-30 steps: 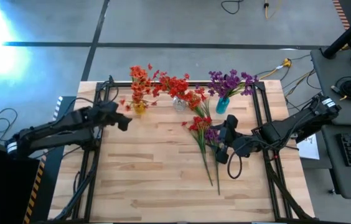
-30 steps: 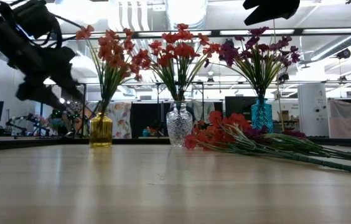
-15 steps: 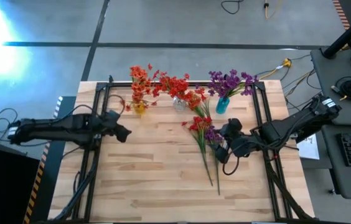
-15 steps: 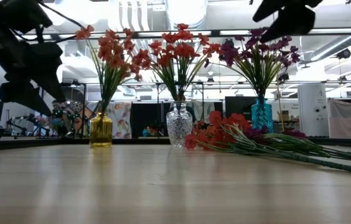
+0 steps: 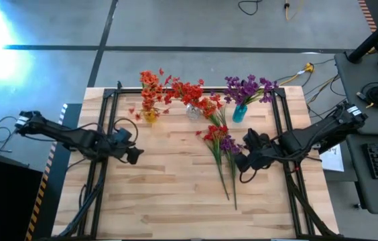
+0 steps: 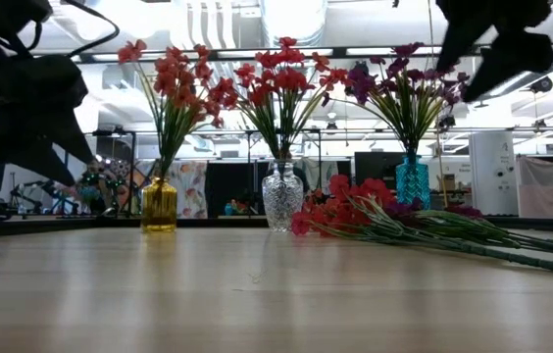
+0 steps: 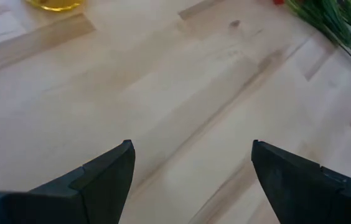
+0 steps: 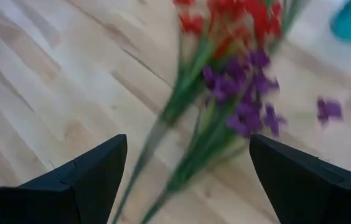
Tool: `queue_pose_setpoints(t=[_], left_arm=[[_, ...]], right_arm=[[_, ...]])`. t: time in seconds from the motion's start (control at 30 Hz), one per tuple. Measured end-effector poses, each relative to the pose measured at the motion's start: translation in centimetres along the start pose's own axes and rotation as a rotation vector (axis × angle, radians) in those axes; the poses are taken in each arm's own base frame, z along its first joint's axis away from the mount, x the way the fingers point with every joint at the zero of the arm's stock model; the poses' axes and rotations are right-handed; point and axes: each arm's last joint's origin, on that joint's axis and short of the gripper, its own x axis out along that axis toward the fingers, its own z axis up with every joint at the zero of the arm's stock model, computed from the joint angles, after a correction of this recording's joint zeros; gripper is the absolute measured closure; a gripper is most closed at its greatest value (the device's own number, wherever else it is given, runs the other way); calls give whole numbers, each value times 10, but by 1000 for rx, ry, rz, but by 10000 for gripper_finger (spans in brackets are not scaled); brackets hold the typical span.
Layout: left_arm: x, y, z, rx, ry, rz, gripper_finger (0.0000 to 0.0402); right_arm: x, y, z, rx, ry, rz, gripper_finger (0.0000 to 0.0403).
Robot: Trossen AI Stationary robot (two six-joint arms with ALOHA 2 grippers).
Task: Sort flowers into vase by color
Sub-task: Put the purple flowers into the blue vase
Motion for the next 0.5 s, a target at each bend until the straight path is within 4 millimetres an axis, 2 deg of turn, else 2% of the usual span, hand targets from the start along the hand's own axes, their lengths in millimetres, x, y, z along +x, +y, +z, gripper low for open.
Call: queue_pose_setpoints(t=[0.2,0.5], left_arm=[[9,-6,-4,30,22,28,93],[22,-9,-10,41,67,105,93]], right_arm=[[11,0,-7,71,148,-61,74],[53,13,-25,23,326,-193,74]])
